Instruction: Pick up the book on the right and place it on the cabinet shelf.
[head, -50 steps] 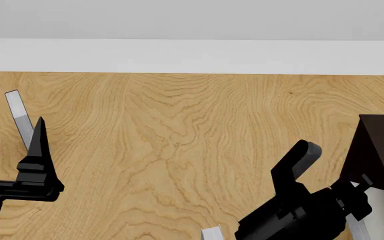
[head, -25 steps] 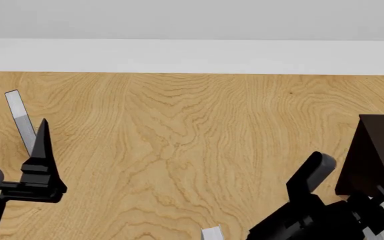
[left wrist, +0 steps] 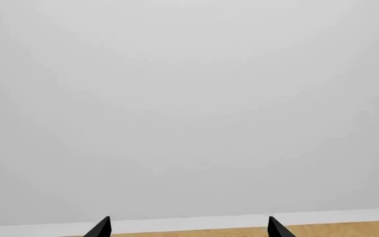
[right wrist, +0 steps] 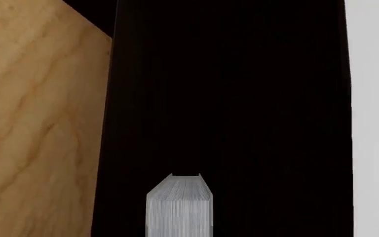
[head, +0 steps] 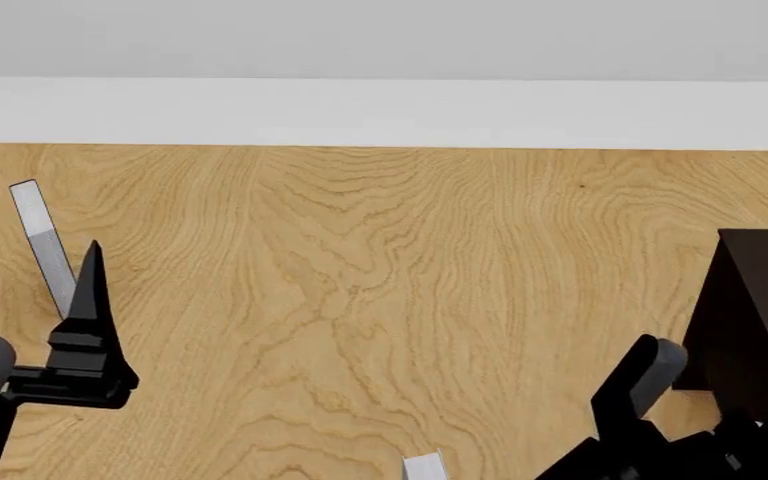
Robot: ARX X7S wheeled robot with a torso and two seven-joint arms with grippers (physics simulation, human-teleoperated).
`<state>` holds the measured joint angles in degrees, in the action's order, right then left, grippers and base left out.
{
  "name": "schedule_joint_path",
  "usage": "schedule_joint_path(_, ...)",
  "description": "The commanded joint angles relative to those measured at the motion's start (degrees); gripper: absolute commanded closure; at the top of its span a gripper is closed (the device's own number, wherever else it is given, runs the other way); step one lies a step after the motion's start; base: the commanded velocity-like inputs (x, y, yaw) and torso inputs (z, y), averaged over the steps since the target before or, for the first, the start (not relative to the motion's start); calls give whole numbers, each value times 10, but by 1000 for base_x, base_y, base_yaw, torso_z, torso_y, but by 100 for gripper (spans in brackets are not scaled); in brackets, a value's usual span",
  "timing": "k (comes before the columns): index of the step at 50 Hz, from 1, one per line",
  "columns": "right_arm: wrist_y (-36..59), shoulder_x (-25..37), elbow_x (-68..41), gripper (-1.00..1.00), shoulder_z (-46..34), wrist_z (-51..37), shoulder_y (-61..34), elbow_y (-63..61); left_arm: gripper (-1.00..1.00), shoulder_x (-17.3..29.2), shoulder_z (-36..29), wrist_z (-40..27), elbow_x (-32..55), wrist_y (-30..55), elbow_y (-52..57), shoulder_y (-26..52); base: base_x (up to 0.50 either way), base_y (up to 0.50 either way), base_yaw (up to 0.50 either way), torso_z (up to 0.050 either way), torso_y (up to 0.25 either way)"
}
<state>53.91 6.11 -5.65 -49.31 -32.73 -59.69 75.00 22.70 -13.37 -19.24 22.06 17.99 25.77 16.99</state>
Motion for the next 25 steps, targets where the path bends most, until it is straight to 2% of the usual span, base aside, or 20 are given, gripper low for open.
schedule_joint_path(1,17,3,57,100,-56,-5,10,0,-100,1,-1,-1,1,0,0,1,0,0,0,0,0)
schedule_joint_path(25,12,4,56,100,-65,13,31,0,-100,1,-6,0,-1,-9,-10,2,0,0,0,0,0)
